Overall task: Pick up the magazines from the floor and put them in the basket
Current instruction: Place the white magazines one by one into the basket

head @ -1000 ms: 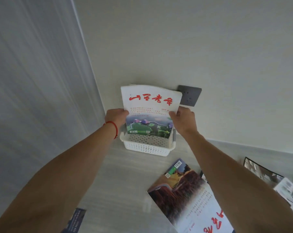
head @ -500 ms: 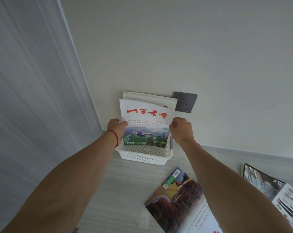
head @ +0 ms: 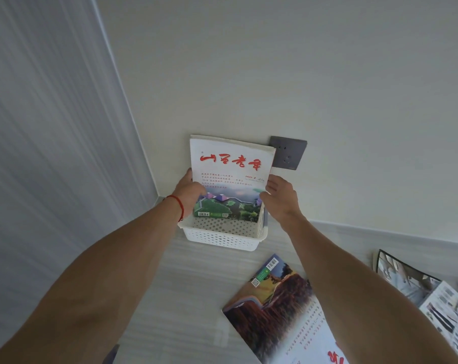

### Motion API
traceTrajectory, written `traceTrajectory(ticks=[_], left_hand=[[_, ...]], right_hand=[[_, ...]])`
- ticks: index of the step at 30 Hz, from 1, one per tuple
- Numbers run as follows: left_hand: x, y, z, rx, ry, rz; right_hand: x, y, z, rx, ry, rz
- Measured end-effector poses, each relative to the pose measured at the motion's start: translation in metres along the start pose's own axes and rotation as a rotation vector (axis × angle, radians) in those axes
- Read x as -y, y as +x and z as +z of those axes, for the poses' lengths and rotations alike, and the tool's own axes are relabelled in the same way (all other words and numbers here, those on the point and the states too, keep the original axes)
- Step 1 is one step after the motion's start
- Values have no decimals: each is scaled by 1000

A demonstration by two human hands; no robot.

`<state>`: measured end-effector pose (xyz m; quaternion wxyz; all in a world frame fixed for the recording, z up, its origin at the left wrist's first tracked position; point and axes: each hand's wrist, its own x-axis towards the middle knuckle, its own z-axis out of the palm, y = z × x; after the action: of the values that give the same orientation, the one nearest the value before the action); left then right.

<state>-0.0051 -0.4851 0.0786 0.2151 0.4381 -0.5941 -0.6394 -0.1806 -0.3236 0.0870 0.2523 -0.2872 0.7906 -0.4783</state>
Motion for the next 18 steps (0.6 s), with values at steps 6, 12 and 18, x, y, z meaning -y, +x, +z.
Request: traceTrajectory(ticks=[6,12,18], left_hand=[[18,-26,-4,-352,311,-36],[108,-139,31,-260,587,323],[184,-215,72,229,903,184]], right_hand=[[-42,-30,-20,-79,-254,-92],[-151,-119,-53,0,-774,-2],[-201,-185,-55,198,-971,-13]])
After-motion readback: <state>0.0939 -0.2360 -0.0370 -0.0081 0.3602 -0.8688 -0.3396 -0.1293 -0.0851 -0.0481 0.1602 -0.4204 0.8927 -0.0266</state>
